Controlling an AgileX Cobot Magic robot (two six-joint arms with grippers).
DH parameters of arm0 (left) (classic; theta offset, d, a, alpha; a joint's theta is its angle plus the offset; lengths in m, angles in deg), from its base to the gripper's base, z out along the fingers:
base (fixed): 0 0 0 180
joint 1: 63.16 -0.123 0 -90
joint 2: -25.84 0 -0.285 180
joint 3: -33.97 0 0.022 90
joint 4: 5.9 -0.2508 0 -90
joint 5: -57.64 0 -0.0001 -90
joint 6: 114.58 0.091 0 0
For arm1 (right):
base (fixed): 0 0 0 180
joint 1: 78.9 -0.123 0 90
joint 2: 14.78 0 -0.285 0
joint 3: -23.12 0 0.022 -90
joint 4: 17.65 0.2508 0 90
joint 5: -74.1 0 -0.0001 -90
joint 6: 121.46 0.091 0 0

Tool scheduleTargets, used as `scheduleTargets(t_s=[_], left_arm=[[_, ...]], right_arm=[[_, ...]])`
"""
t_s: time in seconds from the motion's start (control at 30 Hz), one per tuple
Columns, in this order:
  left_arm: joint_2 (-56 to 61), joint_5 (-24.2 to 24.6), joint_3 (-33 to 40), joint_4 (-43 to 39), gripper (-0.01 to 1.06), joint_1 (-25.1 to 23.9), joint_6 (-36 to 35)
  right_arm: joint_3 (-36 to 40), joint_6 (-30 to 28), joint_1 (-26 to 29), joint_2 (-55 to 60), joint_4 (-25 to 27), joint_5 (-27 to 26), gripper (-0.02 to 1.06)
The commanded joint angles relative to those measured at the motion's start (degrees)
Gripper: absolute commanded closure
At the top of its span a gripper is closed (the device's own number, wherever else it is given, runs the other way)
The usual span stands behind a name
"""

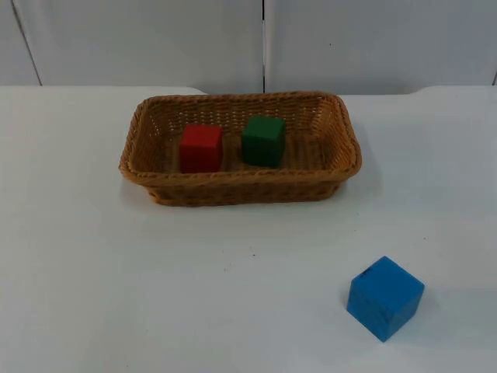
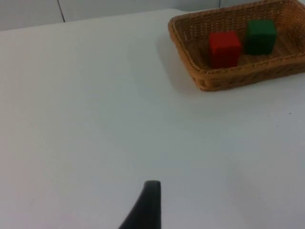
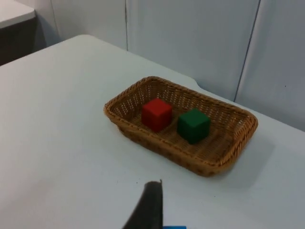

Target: Pick up one cube with each hand and place exactly two cubes into the same basket, leaving the remaining cube outside.

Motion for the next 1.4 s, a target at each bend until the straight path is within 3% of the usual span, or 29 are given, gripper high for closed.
scheduleTargets(t_s=[0.0, 0.1, 0.23, 0.33, 0.53, 0.73, 0.9, 1.0, 1.37], left_arm=[[0.2, -0.2, 0.2, 0.4, 0.17, 0.1, -0.6], [0.2, -0.2, 0.2, 0.4, 0.17, 0.1, -0.6], [0.2, -0.2, 0.2, 0.4, 0.17, 0.1, -0.6], [0.2, -0.2, 0.2, 0.4, 0.17, 0.1, -0.6], [0.2, -0.2, 0.2, 0.4, 0.17, 0.1, -0.6], [0.2, -0.2, 0.2, 0.4, 0.17, 0.1, -0.6], [0.2, -0.2, 0.2, 0.4, 0.17, 0.1, -0.6], [0.2, -0.2, 0.2, 0.4, 0.17, 0.1, -0.3], [0.2, -0.2, 0.2, 0.4, 0.17, 0.1, -0.3]], right_arm=[[0.2, 1.5, 0.2, -2.3, -1.9, 3.8, 0.24], [0.2, 4.0, 0.2, -4.3, -4.4, 7.5, 0.24], [0.2, 11.9, 0.2, -9.0, -11.7, 15.2, 0.24], [0.2, 14.2, 0.2, -11.8, -13.1, 17.7, 0.24], [0.3, 14.3, 0.2, -18.0, -12.9, 22.2, 0.24], [2.7, 15.2, 0.2, -24.8, -9.6, 25.5, 0.24], [3.3, 15.2, 0.2, -25.1, -8.0, 26.6, 0.24], [3.8, 11.8, 0.1, -25.1, -5.9, 27.1, 0.24], [4.7, 10.1, 0.1, -25.1, -5.7, 28.3, 0.24]])
